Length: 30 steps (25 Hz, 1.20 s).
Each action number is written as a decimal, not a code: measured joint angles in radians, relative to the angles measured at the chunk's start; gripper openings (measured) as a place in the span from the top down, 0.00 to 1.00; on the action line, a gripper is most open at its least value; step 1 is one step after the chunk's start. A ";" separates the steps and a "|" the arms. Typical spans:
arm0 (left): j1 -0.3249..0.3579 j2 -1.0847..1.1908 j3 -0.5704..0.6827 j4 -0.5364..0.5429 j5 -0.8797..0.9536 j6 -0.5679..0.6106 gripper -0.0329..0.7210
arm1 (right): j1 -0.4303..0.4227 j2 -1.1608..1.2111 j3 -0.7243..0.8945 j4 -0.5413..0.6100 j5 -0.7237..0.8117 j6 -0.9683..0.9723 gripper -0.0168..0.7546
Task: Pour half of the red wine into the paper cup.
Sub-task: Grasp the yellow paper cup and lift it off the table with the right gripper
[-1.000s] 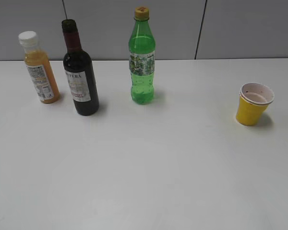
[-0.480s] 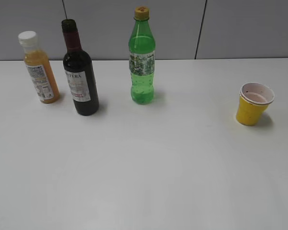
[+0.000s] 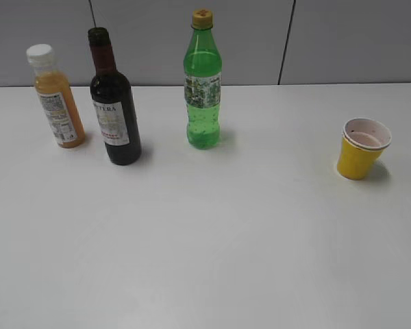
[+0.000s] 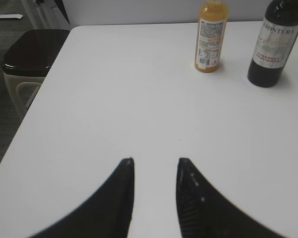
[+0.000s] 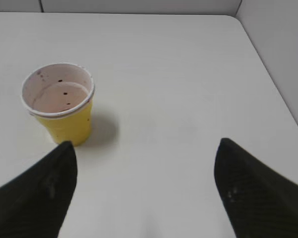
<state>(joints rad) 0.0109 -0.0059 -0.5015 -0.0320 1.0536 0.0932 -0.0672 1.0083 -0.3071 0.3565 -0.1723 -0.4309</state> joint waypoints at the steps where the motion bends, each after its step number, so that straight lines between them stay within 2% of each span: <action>1: 0.000 0.000 0.000 0.000 0.000 0.000 0.65 | 0.002 0.029 0.000 0.000 -0.027 0.008 0.12; 11: 0.000 0.000 0.000 0.000 0.000 0.000 0.65 | 0.107 0.108 0.000 -0.122 -0.218 0.126 0.14; 17: 0.000 0.000 0.000 0.000 0.000 0.000 0.65 | 0.113 0.108 0.002 -0.158 -0.349 0.242 0.16; 25: 0.000 0.000 0.000 0.000 0.000 0.000 0.65 | 0.114 0.144 0.077 -0.487 -0.642 0.443 0.23; 30: 0.000 0.000 0.000 0.000 0.000 0.000 0.65 | 0.114 0.215 0.176 -0.466 -0.734 0.455 0.24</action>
<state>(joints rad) 0.0109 -0.0059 -0.5015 -0.0320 1.0536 0.0932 0.0473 1.2230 -0.1314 -0.1100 -0.9058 0.0243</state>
